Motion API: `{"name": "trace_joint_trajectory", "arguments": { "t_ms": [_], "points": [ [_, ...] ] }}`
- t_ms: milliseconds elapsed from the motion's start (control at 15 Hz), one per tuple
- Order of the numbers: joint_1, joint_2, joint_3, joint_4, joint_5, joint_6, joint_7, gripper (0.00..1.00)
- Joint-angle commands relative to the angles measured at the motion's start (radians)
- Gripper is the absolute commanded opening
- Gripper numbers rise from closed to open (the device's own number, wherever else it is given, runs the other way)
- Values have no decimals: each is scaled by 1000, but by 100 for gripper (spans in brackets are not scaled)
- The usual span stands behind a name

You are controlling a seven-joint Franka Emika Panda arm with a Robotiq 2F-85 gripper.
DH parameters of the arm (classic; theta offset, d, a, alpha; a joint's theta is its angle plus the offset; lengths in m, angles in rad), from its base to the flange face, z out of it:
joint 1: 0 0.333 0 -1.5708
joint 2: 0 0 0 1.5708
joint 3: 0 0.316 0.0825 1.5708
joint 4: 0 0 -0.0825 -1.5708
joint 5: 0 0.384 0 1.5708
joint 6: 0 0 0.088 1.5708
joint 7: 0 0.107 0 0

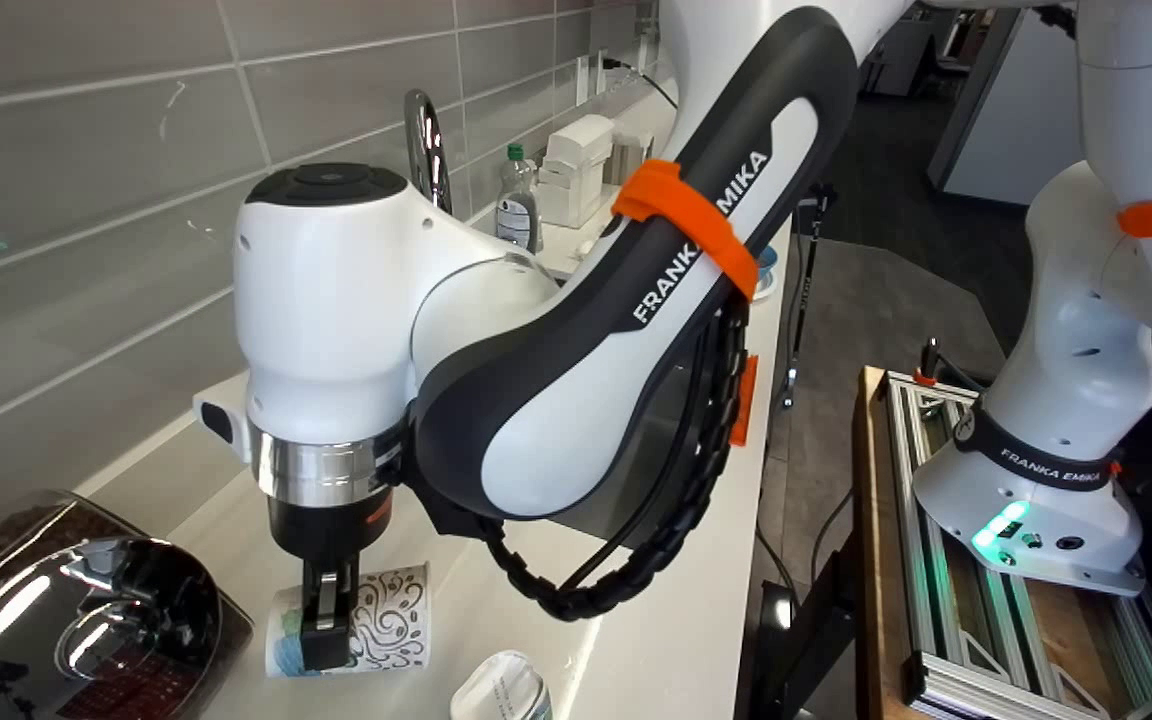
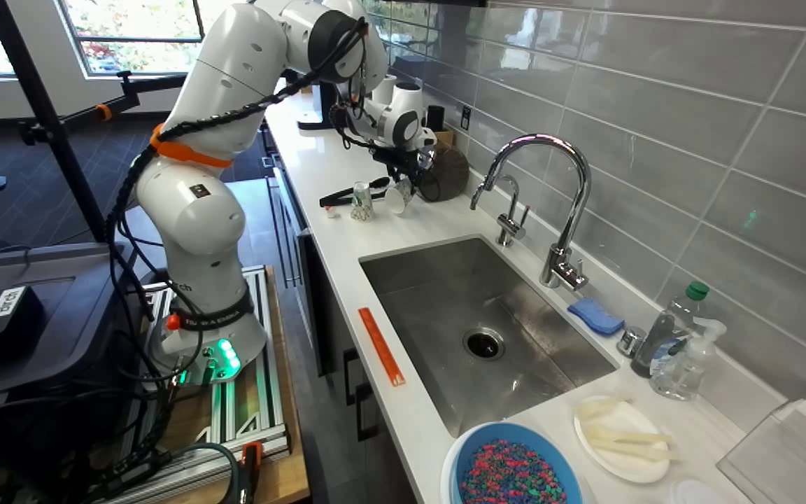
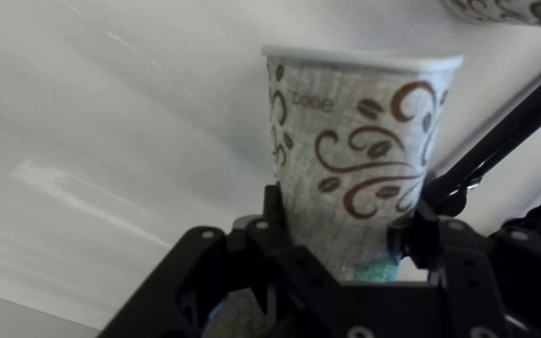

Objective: Turn the coffee cup at the back upside down.

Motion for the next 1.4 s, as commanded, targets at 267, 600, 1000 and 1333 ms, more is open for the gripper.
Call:
{"name": "trace_joint_trajectory", "arguments": {
  "t_ms": [267,600,1000,1333],
  "points": [
    [0,-111,-26,-177,14,196,49,60],
    [3,-143,-39,-243,13,332,66,60],
    [14,-159,-61,-298,16,488,74,62],
    [18,-146,-67,-315,3,591,82,62]
  ]
}}
